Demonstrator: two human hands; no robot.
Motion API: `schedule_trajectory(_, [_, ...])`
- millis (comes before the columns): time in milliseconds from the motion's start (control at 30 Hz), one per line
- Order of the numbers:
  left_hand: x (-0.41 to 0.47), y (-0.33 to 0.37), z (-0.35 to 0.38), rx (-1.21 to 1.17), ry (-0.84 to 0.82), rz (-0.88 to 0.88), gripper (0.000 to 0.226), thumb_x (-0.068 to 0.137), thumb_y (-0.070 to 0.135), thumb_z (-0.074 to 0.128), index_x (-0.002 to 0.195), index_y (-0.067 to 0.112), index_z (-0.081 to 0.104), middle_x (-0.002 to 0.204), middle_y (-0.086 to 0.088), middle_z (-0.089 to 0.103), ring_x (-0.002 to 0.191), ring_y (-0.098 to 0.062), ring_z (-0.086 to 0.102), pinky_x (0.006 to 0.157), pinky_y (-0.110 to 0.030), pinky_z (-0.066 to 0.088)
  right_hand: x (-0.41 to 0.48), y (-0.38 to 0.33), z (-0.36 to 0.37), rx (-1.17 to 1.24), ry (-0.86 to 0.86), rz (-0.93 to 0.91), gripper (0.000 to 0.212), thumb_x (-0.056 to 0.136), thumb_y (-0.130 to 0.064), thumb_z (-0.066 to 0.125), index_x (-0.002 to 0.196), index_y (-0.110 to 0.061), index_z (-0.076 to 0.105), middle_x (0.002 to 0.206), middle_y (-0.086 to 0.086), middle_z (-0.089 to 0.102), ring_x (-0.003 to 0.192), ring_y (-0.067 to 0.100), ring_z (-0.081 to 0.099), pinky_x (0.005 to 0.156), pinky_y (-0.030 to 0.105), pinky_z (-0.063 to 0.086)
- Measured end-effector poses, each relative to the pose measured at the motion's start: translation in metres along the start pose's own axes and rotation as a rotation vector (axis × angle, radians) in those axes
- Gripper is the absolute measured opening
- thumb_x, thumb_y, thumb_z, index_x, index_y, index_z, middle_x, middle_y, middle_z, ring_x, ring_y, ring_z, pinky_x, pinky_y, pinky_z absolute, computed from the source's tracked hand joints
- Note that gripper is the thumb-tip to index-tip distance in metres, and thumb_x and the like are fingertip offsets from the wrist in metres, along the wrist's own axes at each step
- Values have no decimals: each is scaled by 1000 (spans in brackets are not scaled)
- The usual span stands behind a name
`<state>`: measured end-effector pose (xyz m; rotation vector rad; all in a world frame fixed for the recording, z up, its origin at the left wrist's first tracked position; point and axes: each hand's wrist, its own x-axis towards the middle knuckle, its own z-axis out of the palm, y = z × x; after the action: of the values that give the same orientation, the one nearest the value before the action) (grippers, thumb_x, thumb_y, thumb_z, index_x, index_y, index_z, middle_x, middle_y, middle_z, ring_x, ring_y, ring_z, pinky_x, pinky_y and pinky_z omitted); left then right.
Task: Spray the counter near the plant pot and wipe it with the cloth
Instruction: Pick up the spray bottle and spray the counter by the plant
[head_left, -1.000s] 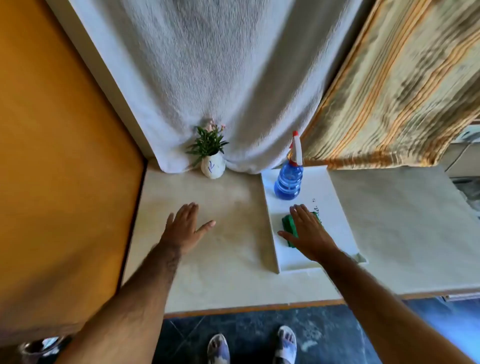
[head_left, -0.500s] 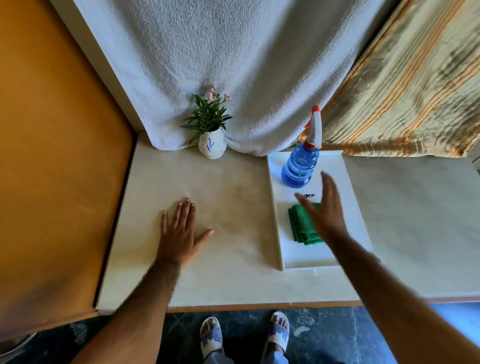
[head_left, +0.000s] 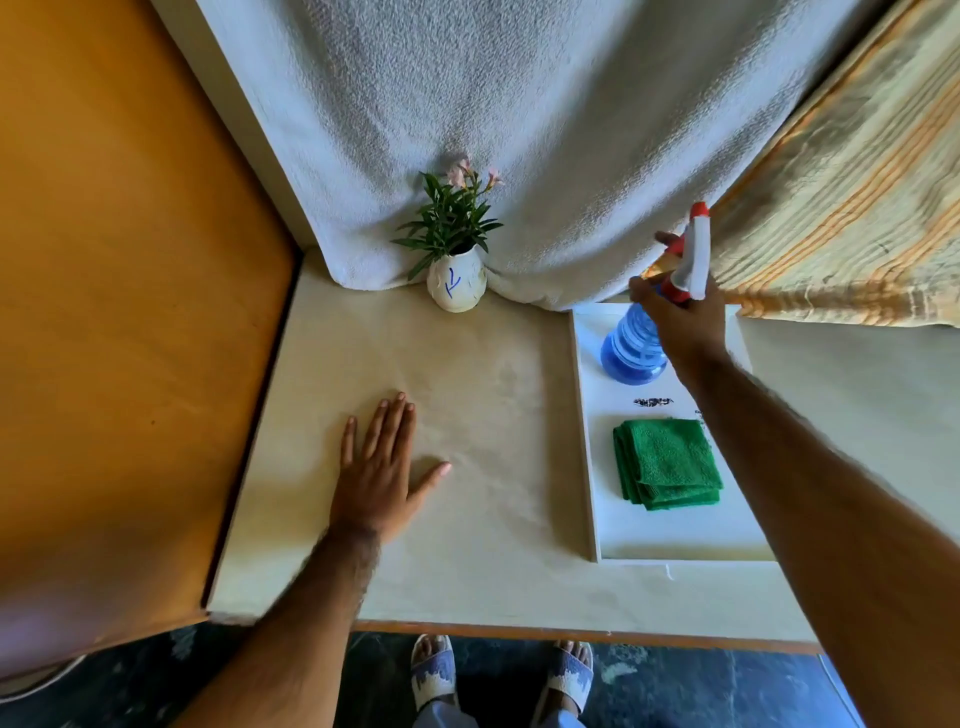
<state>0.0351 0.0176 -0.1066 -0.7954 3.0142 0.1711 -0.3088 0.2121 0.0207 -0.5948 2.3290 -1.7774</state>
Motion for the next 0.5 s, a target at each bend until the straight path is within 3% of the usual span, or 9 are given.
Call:
schedule_trajectory(133, [0, 2, -1, -1, 39, 0, 98, 96, 79, 27, 164, 9, 29, 173, -10, 29, 158, -29, 32, 126, -64, 31, 7, -15, 4, 51, 137, 36, 36, 87, 0, 68, 121, -7, 67, 83, 14, 67, 62, 10, 68, 74, 32, 58])
schedule_trajectory(200, [0, 2, -1, -2, 53, -7, 97, 95, 78, 31, 163, 9, 30, 173, -10, 29, 159, -28, 32, 126, -63, 31, 9, -32, 6, 83, 107, 27, 33, 82, 1, 68, 112, -13, 70, 73, 5, 70, 60, 16, 67, 71, 36, 58])
schedule_trajectory(267, [0, 2, -2, -2, 60, -13, 97, 95, 77, 32, 163, 9, 31, 173, -9, 29, 159, -28, 31, 127, -63, 30, 7, -53, 18, 90, 42, 4, 31, 78, -2, 71, 100, -25, 72, 65, -7, 72, 57, 14, 68, 65, 29, 58])
schedule_trajectory(367, [-1, 1, 0, -16, 83, -14, 96, 95, 77, 35, 164, 11, 30, 173, -8, 28, 160, -27, 28, 128, -62, 28, -11, -70, 59, -26, -86, 49, 11, 83, -21, 80, 83, -27, 71, 56, -19, 72, 49, -4, 66, 53, 11, 50])
schedule_trajectory(500, [-1, 0, 3, -48, 131, -14, 93, 96, 78, 36, 163, 12, 35, 172, -7, 34, 158, -26, 34, 126, -61, 32, -39, -59, 119, -153, -251, 249, 31, 83, -46, 81, 70, -21, 68, 47, -9, 70, 48, 0, 67, 61, 22, 54])
